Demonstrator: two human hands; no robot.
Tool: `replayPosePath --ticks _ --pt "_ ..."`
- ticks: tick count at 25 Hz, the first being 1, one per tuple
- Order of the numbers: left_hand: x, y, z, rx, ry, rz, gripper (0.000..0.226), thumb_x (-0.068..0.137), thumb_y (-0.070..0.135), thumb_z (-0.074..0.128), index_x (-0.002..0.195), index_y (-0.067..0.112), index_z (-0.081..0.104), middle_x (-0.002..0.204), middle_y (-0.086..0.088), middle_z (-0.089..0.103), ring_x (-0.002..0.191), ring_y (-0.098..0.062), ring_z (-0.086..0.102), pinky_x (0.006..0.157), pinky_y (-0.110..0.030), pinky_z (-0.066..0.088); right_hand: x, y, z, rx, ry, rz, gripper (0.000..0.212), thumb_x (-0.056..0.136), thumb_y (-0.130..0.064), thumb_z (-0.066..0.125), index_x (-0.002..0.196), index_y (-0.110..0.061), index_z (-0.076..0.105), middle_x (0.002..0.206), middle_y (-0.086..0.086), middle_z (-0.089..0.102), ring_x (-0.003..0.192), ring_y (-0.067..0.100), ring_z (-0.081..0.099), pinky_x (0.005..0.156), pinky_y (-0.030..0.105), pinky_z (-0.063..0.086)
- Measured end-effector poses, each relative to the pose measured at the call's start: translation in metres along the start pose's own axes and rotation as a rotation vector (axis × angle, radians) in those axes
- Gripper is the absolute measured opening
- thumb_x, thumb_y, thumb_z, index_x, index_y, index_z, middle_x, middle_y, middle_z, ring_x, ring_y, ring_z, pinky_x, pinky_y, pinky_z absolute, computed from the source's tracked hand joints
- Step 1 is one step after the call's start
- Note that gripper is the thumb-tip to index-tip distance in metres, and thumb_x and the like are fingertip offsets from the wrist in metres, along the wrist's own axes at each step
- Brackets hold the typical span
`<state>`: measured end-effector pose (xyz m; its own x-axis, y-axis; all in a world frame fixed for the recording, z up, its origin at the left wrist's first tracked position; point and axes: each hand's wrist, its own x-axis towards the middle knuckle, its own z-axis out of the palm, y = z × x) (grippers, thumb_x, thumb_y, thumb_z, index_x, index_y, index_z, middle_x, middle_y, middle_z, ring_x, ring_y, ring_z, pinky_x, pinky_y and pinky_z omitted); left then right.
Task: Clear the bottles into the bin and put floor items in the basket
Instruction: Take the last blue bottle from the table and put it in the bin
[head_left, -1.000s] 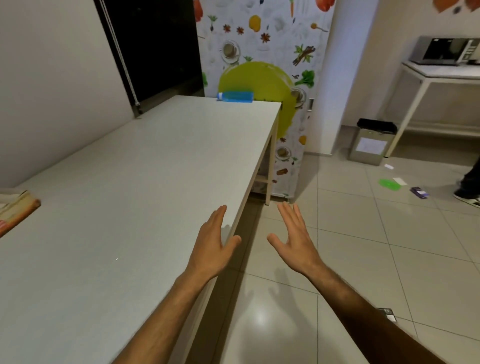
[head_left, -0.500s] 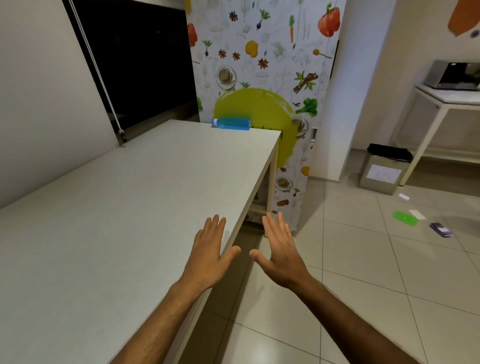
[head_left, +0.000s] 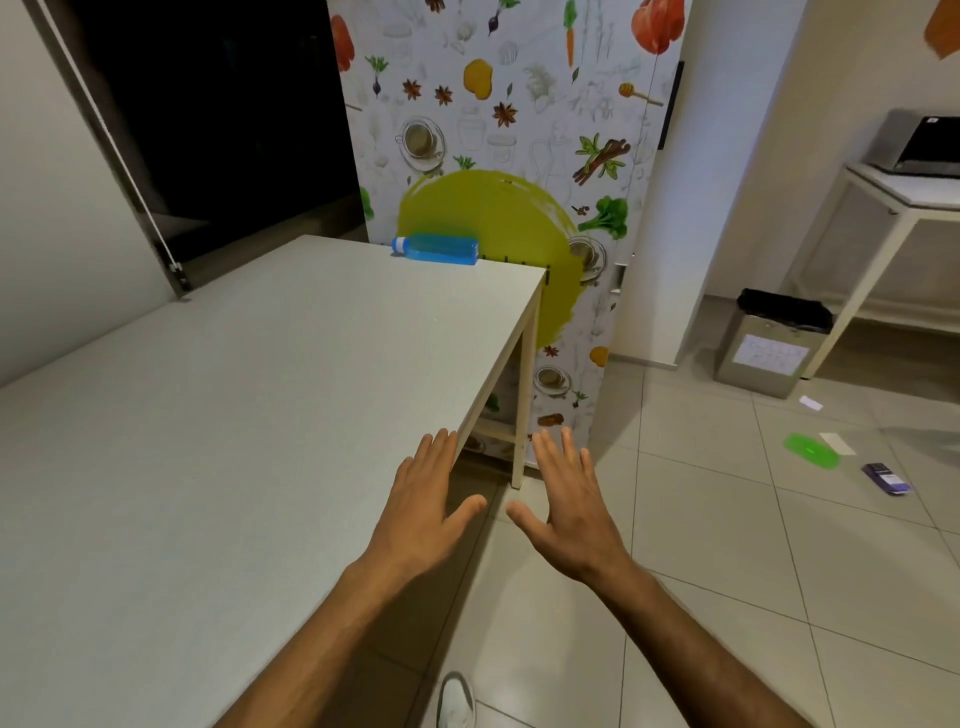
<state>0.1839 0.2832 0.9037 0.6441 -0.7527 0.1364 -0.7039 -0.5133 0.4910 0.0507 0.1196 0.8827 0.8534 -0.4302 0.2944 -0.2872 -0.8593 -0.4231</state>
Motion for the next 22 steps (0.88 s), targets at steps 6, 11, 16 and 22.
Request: replayPosePath --ticks 6,11,16,22 --pt "0.091 -0.007 0.026 -0.008 -0.024 0.006 0.084 0.094 0.065 0.045 0.159 0.038 -0.001 0.167 0.012 -0.009 0.153 -0.01 -0.01 0.119 -0.033 -0.005 0.071 0.045 0.008 -0.017 -0.028 -0.021 0.085 0.096 -0.058 0.043 0.161 -0.023 0.001 0.166 -0.009 -0.007 0.151 0.008 -0.022 0.124 0.037 -0.009" --pt "0.197 -0.013 0.045 -0.041 -0.016 0.052 0.083 0.095 0.064 0.046 0.159 0.037 0.0 0.167 0.013 -0.007 0.145 0.0 -0.017 0.116 -0.029 -0.009 0.148 0.091 0.015 -0.025 -0.039 0.01 0.085 0.096 -0.056 0.044 0.161 -0.024 0.002 0.166 -0.008 -0.006 0.15 0.006 -0.024 0.126 0.039 -0.007" --pt "0.295 -0.03 0.052 0.011 -0.031 0.096 0.084 0.096 0.064 0.043 0.16 0.035 -0.002 0.167 0.012 -0.009 0.144 0.0 -0.02 0.115 -0.028 -0.012 0.236 0.133 0.027 -0.008 -0.002 0.054 0.085 0.095 -0.055 0.047 0.16 -0.024 0.002 0.165 -0.01 -0.005 0.151 0.005 -0.021 0.125 0.037 -0.007" --pt "0.371 -0.06 0.055 0.007 -0.069 0.015 0.082 0.097 0.063 0.042 0.16 0.034 -0.003 0.167 0.013 -0.01 0.148 -0.004 -0.017 0.118 -0.03 -0.009 0.32 0.167 0.058 0.038 -0.068 0.04 0.084 0.095 -0.056 0.045 0.159 -0.028 -0.001 0.163 -0.015 -0.008 0.15 0.004 -0.021 0.123 0.033 -0.009"
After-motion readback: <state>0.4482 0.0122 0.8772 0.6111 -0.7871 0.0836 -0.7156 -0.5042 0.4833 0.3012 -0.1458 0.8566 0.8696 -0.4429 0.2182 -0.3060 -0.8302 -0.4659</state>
